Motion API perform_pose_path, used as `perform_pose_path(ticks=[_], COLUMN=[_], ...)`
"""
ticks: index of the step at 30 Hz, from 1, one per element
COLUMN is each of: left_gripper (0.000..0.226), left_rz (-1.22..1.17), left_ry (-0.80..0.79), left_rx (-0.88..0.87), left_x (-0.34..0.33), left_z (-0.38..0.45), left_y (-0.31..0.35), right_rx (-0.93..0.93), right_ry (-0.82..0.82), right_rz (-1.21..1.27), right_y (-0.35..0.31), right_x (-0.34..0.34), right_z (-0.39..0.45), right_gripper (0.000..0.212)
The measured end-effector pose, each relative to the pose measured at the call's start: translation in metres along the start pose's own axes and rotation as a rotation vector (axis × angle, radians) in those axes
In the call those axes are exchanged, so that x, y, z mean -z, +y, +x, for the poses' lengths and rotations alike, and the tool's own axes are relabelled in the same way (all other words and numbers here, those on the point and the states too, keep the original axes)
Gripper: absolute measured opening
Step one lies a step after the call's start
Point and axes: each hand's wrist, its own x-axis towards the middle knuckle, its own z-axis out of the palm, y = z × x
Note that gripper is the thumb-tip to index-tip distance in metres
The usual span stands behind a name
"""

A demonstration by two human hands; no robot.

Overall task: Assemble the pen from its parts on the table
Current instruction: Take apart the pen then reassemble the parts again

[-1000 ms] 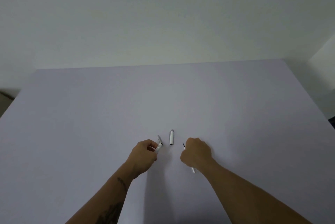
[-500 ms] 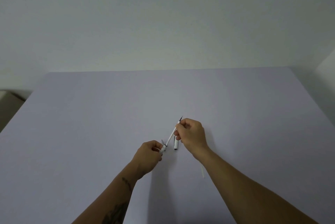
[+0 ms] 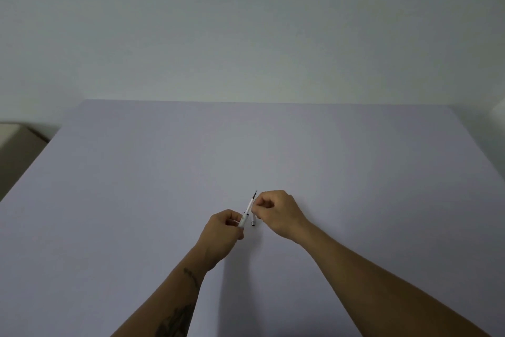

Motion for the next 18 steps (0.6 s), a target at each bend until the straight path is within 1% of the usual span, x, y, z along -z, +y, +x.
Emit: perform_pose_path(ticks=[2,4,6,9,12,14,16,18], left_gripper=[0.014,0.009,0.007,0.005,0.005,0.008,0.008,0.012], left_rz=[-0.03,-0.069,-0.109,-0.13,-0.132,-0.118,-0.104,-0.116], left_ry=[0.015,0.052,0.1,0.137,0.124,0.11,0.099,0.073], left_rx=[-0.011,-0.031,-0.047,-0.048,-0.047,-0.063,-0.074,-0.073], left_x=[0.007,0.015,0.025,0.041,0.056,0.067,0.079,0.09], left_z=[0.0,0.0,0.002,0.007,0.01,0.011,0.014,0.017], left_y=[-0.007,-0.013,-0.021,-0.031,-0.041,-0.044,-0.047,-0.052], right_rx=[-0.048,-0.103,-0.149,-0.229,-0.269,-0.273,-0.28,-0.299], right_ry=[-0.037,0.006,0.06,0.05,0.046,0.082,0.116,0.149], right_rz=[0.017,-0.003,-0.117,-0.332,-0.514,-0.6,-0.662,-0.668], right_y=[-0.003,-0.004,-0.004,-0.005,-0.006,-0.007,-0.006,-0.005], right_x=[-0.004,-0.008,-0.014,-0.027,-0.049,-0.062,-0.072,-0.08], right_z=[0.004,0.011,0.018,0.025,0.031,0.035,0.038,0.04], right_gripper=[0.012,0.01,0.013,0.019,0.006,0.004,0.019,0.025])
